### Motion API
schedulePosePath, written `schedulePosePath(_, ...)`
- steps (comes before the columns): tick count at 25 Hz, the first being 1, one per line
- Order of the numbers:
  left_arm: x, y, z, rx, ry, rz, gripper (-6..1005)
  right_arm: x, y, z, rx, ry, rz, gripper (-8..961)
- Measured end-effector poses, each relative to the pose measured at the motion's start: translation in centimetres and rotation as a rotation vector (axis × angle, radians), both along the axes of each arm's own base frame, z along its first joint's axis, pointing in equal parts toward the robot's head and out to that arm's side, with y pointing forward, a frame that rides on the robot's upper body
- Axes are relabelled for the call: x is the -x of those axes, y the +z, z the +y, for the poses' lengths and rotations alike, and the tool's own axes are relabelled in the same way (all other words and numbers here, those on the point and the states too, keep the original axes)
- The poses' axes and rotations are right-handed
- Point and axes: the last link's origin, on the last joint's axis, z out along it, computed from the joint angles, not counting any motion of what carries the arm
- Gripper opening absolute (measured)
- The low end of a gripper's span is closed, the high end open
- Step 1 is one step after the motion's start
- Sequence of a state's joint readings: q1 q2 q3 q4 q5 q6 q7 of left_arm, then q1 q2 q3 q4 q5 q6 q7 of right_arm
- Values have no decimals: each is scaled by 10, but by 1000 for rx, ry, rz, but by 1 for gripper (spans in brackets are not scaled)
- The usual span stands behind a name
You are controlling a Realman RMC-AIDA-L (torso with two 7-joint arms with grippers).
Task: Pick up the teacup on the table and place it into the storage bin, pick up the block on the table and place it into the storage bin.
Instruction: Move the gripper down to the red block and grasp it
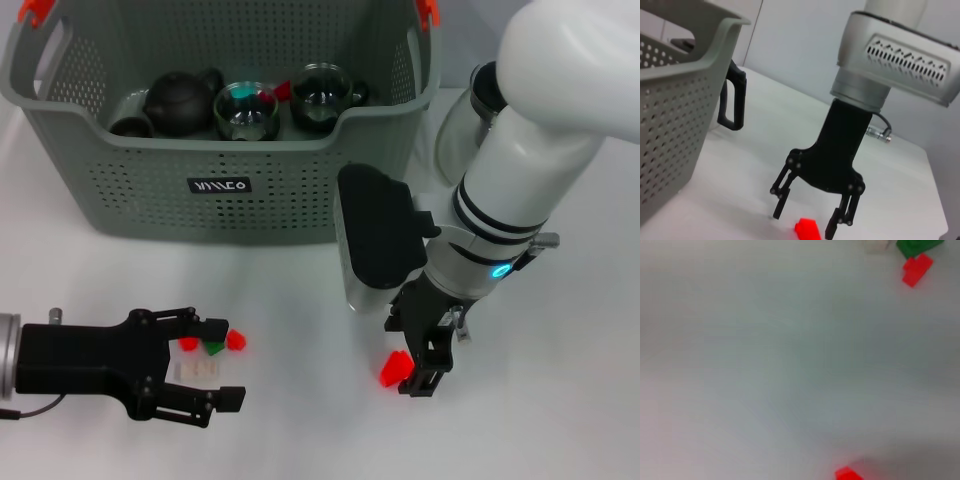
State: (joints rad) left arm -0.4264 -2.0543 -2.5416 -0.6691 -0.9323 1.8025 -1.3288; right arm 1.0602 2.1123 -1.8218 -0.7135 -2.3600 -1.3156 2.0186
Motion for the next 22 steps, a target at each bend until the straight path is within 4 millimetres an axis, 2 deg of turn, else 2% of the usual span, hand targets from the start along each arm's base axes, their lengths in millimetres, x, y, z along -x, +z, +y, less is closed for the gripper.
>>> schedulePosePath(9, -4, 1, 0, 7, 4, -30, 951, 7, -3, 0, 35, 112, -29, 822)
schedulePosePath(22, -7, 1, -2, 19, -3, -50, 951, 10, -10, -10, 84, 102, 21, 823)
